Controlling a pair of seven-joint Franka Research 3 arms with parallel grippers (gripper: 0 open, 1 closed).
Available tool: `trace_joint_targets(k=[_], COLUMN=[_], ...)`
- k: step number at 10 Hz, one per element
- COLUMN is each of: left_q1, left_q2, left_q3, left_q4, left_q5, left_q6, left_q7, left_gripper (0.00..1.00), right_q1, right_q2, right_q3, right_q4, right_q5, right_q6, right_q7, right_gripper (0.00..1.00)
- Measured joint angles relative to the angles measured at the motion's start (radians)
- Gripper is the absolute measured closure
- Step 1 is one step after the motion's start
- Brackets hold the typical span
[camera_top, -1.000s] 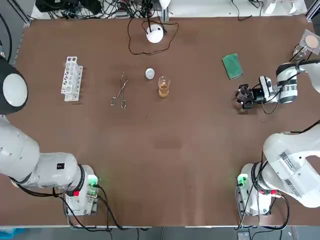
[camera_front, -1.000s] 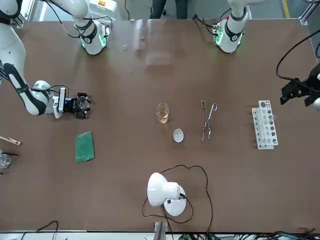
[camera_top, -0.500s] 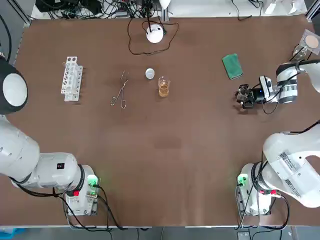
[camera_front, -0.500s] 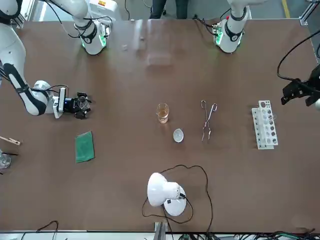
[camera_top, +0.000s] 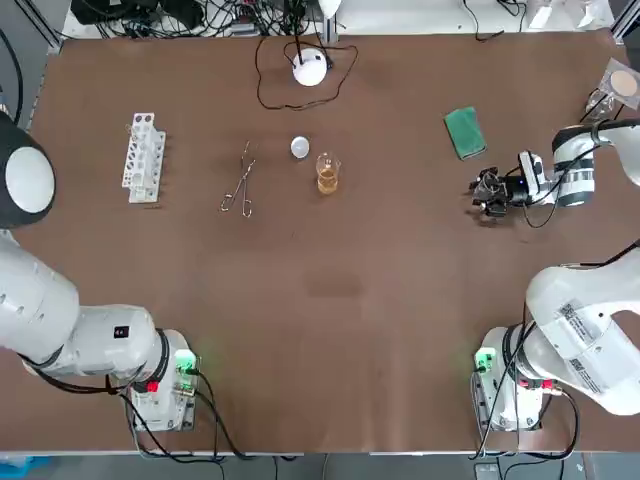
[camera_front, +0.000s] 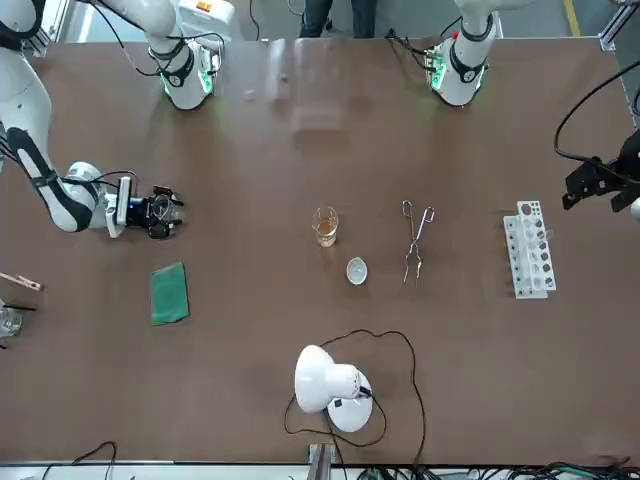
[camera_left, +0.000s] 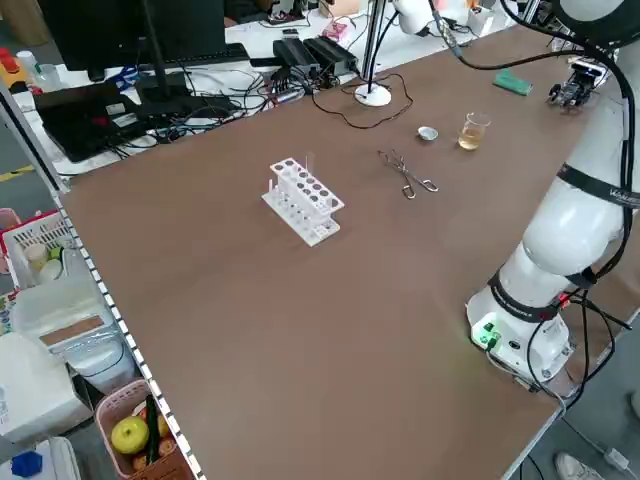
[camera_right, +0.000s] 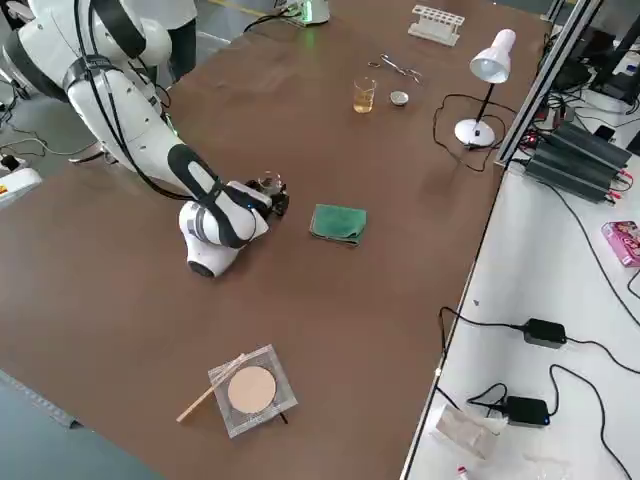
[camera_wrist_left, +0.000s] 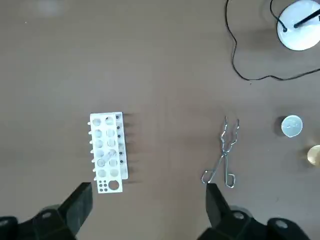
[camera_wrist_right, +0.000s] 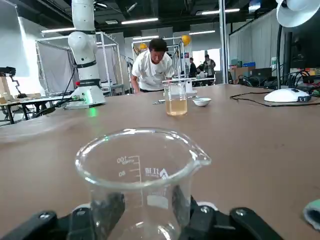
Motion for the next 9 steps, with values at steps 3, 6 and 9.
trace_joint_targets(k=[3, 6, 9], left_q1=[-0.001, -0.001, 0.001], left_q2=[0.0, 0.0, -0.001], left_q3=[0.0, 0.0, 0.001], left_q4=[0.001, 0.003, 0.004], left_q5=[0.0, 0.0, 0.0], left_q6=[0.0, 0.0, 0.0], left_q7=[0.0, 0.0, 0.0], left_gripper=[0.0, 0.0, 0.0], right_q1=[0.004, 0.01, 0.015], right_q2=[0.011, 0.011, 0.011], right_q3=[-0.005, -0.009, -0.011], right_q4=[0.011, 0.016, 0.02], right_q5=[-0.001, -0.001, -0.001], right_q6=[0.0, 0.0, -0.001], right_q7=[-0.001, -0.001, -0.001], right_gripper=[0.48, 0.45, 0.38])
